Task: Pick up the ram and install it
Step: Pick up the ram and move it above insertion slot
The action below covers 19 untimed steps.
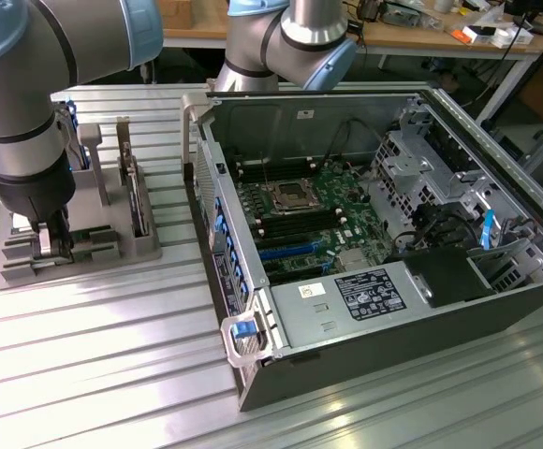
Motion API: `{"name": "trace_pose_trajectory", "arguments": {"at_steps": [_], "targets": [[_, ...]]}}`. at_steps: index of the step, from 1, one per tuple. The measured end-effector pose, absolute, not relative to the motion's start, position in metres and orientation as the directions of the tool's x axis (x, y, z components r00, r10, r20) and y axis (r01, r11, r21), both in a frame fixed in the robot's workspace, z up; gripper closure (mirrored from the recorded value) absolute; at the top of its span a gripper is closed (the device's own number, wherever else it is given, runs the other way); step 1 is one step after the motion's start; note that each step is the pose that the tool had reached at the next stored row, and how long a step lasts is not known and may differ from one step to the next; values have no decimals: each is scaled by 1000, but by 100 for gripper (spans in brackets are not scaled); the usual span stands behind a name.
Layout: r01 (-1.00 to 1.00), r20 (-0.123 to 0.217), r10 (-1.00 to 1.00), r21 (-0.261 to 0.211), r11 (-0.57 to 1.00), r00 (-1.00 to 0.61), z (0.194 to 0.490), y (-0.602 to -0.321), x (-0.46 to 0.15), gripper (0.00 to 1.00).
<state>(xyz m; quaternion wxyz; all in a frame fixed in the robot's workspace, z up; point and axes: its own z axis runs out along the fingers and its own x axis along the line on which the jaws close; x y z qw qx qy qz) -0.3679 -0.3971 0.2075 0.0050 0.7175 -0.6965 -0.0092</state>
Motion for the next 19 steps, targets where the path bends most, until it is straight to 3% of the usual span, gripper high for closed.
{"name": "trace_pose_trajectory", "arguments": {"at_steps": [2,3,4,11,19], "targets": [[-999,-6,-1000,20,-30,30,207,-397,-368,71],[-999,-6,-1000,20,-30,30,207,-397,-368,84],[-999,-6,-1000,20,-30,30,207,-397,-368,88],[-999,-6,-1000,20,-30,30,207,-397,-368,88],[-999,-6,-1000,20,-30,30,258,-397,-368,88]]}}
